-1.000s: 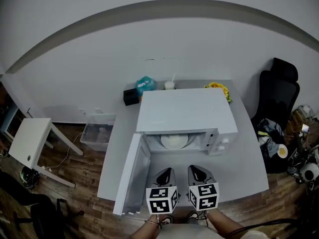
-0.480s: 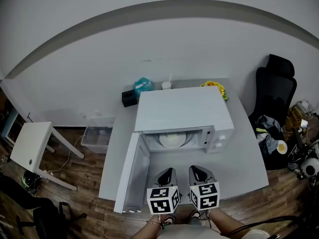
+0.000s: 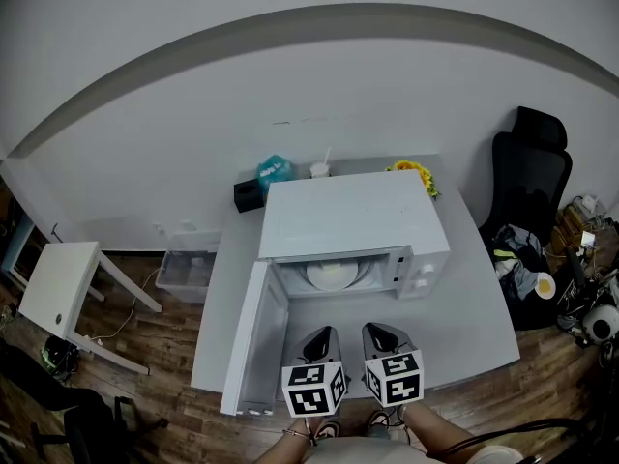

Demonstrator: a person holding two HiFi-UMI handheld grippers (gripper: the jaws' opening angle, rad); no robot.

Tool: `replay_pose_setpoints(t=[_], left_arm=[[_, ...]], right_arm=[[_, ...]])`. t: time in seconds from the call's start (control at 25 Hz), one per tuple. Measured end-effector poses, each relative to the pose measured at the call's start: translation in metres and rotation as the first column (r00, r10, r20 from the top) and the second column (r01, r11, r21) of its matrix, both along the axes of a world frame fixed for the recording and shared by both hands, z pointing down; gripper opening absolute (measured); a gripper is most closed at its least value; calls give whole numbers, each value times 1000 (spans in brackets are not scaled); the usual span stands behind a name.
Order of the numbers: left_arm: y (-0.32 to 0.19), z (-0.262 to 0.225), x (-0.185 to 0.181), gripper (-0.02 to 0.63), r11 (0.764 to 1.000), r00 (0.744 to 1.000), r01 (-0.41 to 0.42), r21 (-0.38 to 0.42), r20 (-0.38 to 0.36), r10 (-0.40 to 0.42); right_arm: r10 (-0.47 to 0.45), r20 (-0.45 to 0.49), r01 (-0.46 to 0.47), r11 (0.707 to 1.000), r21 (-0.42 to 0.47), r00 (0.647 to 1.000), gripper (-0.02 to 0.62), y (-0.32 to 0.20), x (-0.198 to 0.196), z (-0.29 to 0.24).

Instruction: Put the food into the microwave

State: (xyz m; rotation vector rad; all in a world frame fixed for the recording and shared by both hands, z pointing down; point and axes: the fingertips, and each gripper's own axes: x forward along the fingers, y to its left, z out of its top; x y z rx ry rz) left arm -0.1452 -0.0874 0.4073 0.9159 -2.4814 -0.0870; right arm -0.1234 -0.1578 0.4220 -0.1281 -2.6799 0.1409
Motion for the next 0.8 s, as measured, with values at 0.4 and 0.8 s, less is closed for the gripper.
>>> replay_pose_setpoints(t=[0.4, 0.8], left_arm=[[-2, -1, -1, 5, 1000, 1000, -6, 7, -1, 6], [-1, -2, -3, 5, 1000, 1000, 1, 7, -4, -1]], right_arm=[[21, -4, -21, 1000, -5, 1000, 15, -4, 1, 0], [30, -6, -31, 1000, -5, 1000, 15, -5, 2, -1]])
